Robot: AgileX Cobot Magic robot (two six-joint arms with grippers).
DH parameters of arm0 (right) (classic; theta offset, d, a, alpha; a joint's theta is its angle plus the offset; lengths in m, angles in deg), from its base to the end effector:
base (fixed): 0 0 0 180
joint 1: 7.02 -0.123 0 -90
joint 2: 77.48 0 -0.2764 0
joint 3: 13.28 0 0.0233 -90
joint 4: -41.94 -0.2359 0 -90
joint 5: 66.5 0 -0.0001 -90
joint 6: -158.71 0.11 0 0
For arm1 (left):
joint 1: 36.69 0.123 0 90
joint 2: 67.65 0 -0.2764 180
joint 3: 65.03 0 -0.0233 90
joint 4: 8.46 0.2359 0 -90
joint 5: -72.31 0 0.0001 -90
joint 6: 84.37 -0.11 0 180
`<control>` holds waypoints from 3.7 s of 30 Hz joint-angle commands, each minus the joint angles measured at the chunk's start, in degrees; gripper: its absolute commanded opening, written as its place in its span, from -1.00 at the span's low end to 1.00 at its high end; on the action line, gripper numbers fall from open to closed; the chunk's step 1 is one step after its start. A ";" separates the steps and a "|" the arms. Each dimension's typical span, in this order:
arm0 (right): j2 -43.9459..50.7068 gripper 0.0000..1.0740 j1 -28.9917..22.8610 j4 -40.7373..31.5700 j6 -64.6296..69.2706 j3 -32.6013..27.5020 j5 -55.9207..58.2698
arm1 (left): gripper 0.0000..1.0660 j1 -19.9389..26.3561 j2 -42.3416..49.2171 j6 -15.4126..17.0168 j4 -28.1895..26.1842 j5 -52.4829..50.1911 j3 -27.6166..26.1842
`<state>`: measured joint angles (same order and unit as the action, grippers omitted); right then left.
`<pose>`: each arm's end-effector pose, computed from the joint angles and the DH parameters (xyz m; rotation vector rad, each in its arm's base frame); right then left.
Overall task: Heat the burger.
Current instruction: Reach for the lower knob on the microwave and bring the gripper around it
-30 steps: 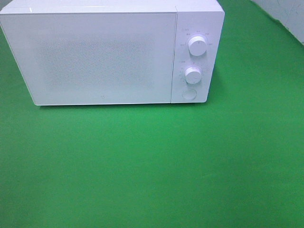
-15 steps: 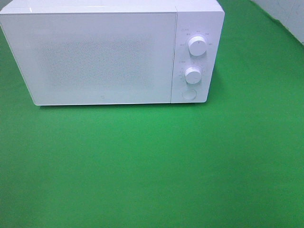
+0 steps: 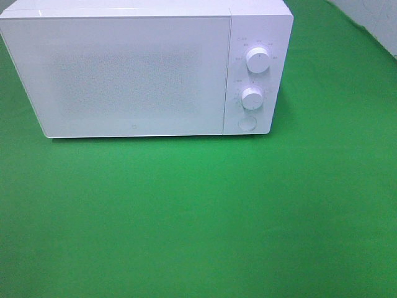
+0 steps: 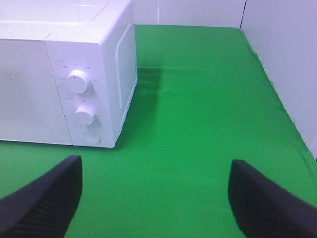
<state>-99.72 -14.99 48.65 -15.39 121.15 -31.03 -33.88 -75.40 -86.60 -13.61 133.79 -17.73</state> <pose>0.0611 0.0010 0.3133 -0.0699 1.7976 0.0437 0.0047 -0.0085 0.2656 -0.0043 2.0310 -0.0519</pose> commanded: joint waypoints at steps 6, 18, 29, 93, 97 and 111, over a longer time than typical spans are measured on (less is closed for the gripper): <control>-9.97 0.42 0.34 0.40 1.66 -4.87 -18.45 | 0.89 0.23 0.92 0.00 0.11 -0.23 0.17; -23.95 0.42 0.34 0.23 3.04 -13.18 -46.07 | 0.89 0.23 0.92 0.00 0.11 -0.23 0.17; -35.47 0.42 0.34 0.23 3.44 -14.90 -64.17 | 0.89 0.23 0.92 0.00 0.11 -0.23 0.17; -94.54 0.42 -36.27 -50.13 -23.61 2.23 -106.86 | 0.89 0.23 0.92 0.00 0.11 -0.23 0.17; -96.03 0.42 -34.09 -48.30 -23.61 4.58 -106.11 | 0.89 0.23 0.92 0.00 0.11 -0.23 0.17; -102.04 0.42 -32.14 -45.66 -20.63 10.49 -103.71 | 0.89 0.23 0.92 0.00 0.11 -0.23 0.17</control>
<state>-201.65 -47.24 2.24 -36.42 131.06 -134.68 -33.88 -75.40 -86.60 -13.61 133.79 -17.73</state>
